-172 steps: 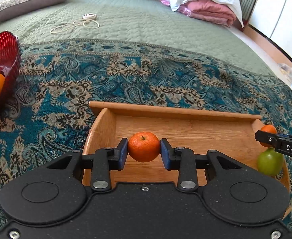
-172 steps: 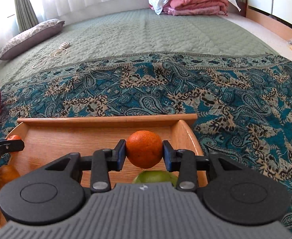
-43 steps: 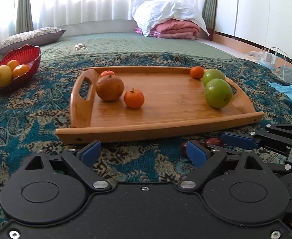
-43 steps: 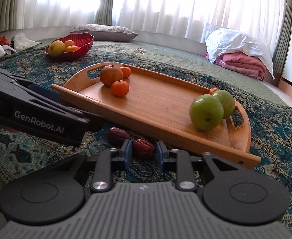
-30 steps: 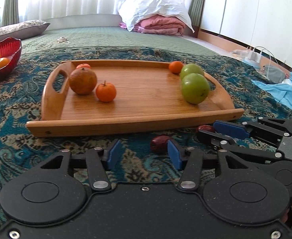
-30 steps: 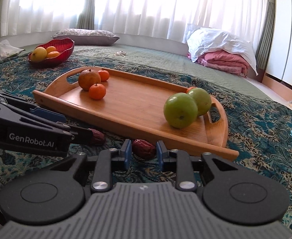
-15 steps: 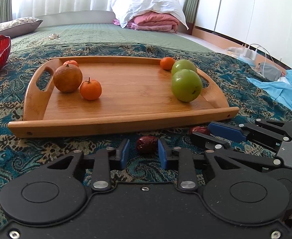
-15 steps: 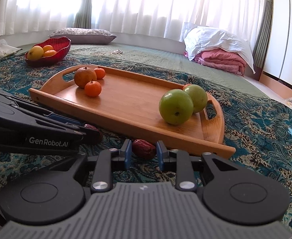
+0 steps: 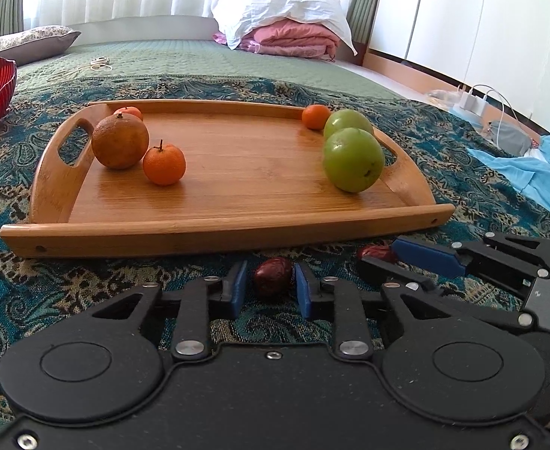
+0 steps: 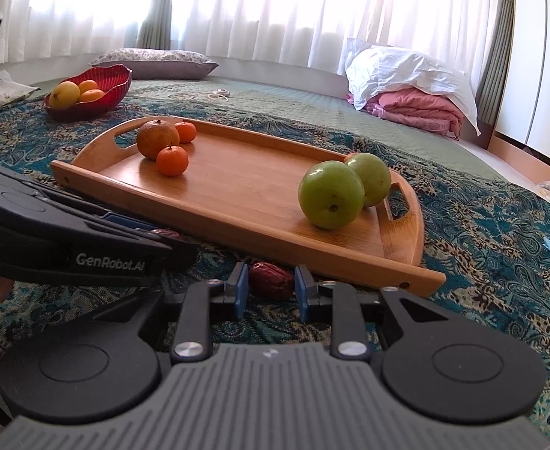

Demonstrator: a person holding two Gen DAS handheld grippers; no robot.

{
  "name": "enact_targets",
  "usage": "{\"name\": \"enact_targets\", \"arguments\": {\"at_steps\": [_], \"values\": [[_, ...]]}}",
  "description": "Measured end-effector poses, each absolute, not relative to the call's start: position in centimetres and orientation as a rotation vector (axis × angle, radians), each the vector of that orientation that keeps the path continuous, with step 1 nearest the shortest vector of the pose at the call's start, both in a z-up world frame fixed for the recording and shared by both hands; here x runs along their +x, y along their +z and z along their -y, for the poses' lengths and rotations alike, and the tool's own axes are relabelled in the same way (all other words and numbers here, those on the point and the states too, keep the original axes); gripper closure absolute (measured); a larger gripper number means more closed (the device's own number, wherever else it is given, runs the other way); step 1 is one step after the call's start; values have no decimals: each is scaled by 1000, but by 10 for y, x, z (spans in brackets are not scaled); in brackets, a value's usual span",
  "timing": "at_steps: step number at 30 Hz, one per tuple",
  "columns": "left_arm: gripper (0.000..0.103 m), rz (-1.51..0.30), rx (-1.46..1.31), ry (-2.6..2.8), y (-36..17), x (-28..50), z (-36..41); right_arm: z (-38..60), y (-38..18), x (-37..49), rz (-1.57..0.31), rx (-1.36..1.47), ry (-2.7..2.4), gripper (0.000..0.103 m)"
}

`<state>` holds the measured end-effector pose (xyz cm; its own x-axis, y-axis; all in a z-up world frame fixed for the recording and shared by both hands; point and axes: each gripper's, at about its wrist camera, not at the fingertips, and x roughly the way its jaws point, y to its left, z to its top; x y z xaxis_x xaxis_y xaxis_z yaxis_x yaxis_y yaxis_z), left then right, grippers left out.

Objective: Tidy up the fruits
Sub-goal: 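Grasp a dark red date with the left tool while the right tool grasps the other date, then lift and carry the date over the tray with the left tool while the right tool carries its date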

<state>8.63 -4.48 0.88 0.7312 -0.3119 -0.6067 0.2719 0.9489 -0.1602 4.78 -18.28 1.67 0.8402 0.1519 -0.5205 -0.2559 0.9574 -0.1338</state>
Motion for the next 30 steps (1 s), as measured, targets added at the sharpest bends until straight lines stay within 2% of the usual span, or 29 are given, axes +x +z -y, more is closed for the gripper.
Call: {"name": "enact_targets", "arguments": {"at_steps": [16, 30], "values": [[83, -583, -27, -294, 30, 83, 42, 171, 26, 56, -503, -167, 247, 71], [83, -525, -31, -211, 60, 124, 27, 174, 57, 93, -433, -107, 220, 71]]}}
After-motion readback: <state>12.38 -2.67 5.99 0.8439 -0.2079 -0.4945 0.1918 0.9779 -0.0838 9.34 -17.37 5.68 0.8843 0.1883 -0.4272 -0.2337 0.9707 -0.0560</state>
